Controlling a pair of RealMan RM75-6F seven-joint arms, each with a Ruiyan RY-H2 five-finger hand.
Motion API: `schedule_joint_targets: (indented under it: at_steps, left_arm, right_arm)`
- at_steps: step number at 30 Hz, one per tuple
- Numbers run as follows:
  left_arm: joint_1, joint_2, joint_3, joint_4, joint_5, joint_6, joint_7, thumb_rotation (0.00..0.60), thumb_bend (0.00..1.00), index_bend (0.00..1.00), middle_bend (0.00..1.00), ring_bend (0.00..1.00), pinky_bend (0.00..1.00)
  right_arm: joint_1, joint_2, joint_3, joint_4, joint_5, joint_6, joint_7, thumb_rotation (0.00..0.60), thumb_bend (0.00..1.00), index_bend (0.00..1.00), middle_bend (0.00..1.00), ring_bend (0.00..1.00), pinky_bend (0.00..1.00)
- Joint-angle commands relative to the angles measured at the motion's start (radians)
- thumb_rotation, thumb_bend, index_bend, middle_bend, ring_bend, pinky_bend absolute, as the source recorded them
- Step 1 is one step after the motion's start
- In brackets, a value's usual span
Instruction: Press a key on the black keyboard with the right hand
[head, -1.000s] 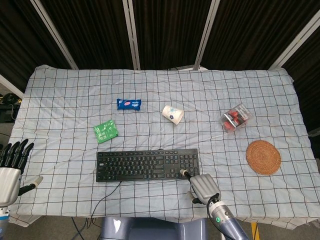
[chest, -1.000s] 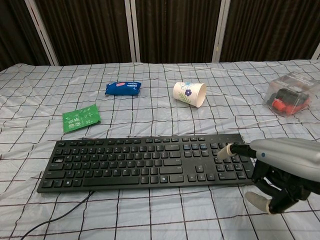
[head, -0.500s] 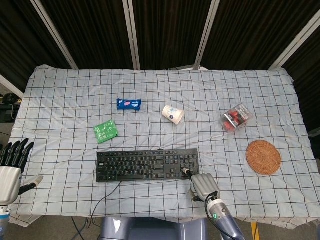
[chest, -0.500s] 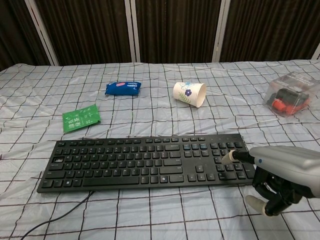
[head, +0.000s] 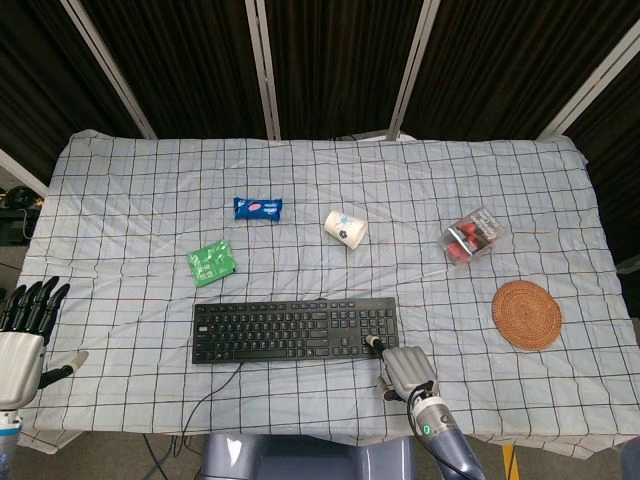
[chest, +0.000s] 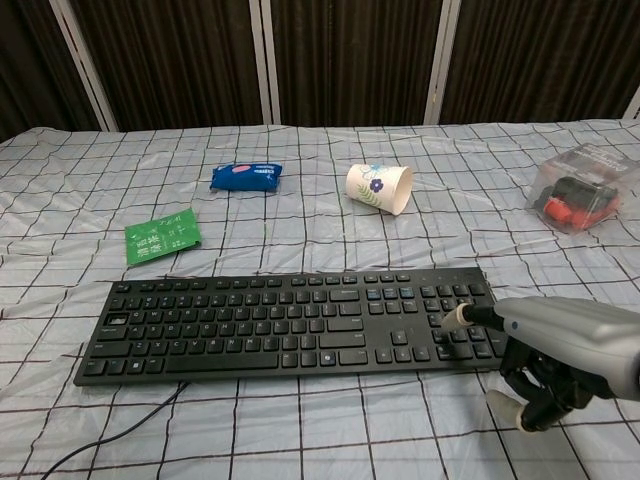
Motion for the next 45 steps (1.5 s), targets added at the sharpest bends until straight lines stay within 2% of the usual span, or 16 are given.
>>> schedule_joint_targets:
  at_steps: [1,27,34,37,38,42,45]
  left_arm:
    - [0.0,0.0,0.0,-0.001,0.001,0.001,0.0,0.6,0.08,0.0,0.0,0.0,0.0]
    - [0.0,0.001,0.002,-0.003,0.002,0.002,-0.002,0.6,0.08,0.0,0.0,0.0,0.0]
    - [0.0,0.001,0.002,-0.003,0.003,0.003,-0.002,0.6,0.08,0.0,0.0,0.0,0.0]
    - [0.001,0.003,0.003,-0.004,0.002,0.003,-0.006,0.6,0.08,0.0,0.0,0.0,0.0]
    - [0.001,0.004,0.003,-0.004,0.001,0.003,-0.008,0.6,0.08,0.0,0.0,0.0,0.0]
    - [0.002,0.006,0.004,-0.004,0.004,0.006,-0.013,0.6,0.08,0.0,0.0,0.0,0.0]
    - [0.003,0.007,0.006,-0.005,0.007,0.007,-0.012,0.6,0.08,0.0,0.0,0.0,0.0]
  right_arm:
    - [0.003,-0.007,-0.003,0.005,0.004,0.004,0.001,0.6,0.47,0.1,0.84,0.82,0.68]
    - [0.016,-0.053,-0.024,0.03,0.04,0.032,0.01,0.6,0.47,0.1,0.84,0.82,0.68]
    - [0.018,-0.035,0.005,0.0,-0.061,0.084,0.028,0.6,0.47,0.1,0.84,0.81,0.68]
    - [0.008,-0.003,0.016,-0.019,-0.131,0.115,0.054,0.6,0.46,0.09,0.81,0.76,0.66]
    - [0.001,0.011,0.018,-0.024,-0.164,0.13,0.067,0.6,0.45,0.09,0.77,0.72,0.64]
    - [-0.043,0.096,-0.008,-0.04,-0.334,0.183,0.158,0.6,0.4,0.08,0.56,0.51,0.46]
    - [-0.08,0.168,-0.048,-0.043,-0.44,0.209,0.229,0.6,0.33,0.08,0.36,0.29,0.3]
